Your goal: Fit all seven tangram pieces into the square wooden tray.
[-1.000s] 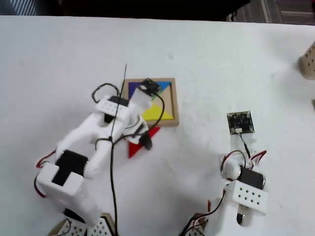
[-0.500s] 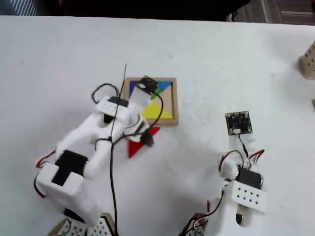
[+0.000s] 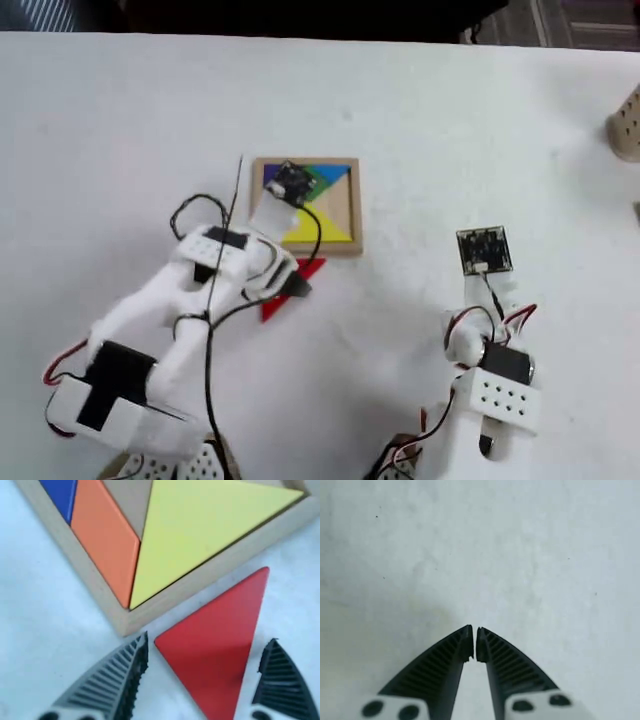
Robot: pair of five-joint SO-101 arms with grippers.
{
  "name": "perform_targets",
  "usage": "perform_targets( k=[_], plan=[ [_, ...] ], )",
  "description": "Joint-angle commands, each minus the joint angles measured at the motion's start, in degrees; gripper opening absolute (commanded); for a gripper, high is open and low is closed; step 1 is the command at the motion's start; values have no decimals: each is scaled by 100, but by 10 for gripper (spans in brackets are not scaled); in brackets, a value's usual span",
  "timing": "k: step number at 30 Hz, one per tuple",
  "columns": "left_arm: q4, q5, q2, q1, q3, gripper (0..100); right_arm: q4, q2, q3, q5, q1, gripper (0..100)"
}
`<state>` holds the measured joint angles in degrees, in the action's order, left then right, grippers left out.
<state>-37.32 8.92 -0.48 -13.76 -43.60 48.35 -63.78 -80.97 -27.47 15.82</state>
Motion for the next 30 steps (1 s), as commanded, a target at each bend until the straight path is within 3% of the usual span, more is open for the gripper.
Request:
perform_targets(
  k=[1, 30],
  plan=[
    [-343, 44, 145, 110, 580, 351, -75, -66, 35, -9, -75, 24],
    [-527, 35, 347, 119, 809, 351, -75, -110, -35, -53, -84, 24]
  ],
)
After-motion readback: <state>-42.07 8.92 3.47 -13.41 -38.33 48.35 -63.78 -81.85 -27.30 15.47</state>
